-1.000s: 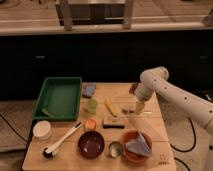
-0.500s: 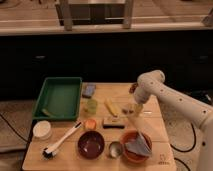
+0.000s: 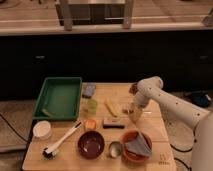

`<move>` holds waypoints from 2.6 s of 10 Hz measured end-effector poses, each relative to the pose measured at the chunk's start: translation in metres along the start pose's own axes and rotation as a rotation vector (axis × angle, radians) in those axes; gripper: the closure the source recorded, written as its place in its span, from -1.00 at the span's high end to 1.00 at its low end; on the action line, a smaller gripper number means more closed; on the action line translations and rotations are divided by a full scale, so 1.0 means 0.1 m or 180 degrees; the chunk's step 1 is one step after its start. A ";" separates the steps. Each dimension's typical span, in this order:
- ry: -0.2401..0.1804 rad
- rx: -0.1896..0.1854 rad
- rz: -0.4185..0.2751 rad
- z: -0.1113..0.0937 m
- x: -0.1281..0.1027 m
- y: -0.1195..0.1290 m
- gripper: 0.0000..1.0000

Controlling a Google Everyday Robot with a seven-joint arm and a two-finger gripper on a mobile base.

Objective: Place fork in tray

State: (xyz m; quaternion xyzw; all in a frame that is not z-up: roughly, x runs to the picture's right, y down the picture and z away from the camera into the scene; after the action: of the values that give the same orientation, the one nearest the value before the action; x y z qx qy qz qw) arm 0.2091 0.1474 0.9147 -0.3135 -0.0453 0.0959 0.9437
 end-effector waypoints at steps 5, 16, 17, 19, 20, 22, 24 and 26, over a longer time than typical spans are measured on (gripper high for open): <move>-0.0025 -0.0042 0.0071 0.01 0.08 -0.02 -0.43; -0.0034 -0.0121 0.0049 -0.01 0.08 0.01 -1.00; -0.0033 -0.0122 0.0048 -0.01 0.08 0.01 -1.00; -0.0076 -0.0056 -0.0031 -0.10 0.03 0.01 -1.00; -0.0107 -0.0001 -0.0082 -0.20 0.00 0.00 -1.00; -0.0188 0.0145 -0.0252 -0.62 -0.16 -0.04 -1.00; -0.0251 0.0267 -0.0426 -1.07 -0.32 -0.08 -1.00; -0.0284 0.0371 -0.0641 -1.40 -0.48 -0.10 -1.00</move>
State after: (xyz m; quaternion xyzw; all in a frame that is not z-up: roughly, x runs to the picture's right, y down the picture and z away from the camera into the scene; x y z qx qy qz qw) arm 0.1838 0.0477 0.8077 -0.2474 -0.1129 0.0170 0.9622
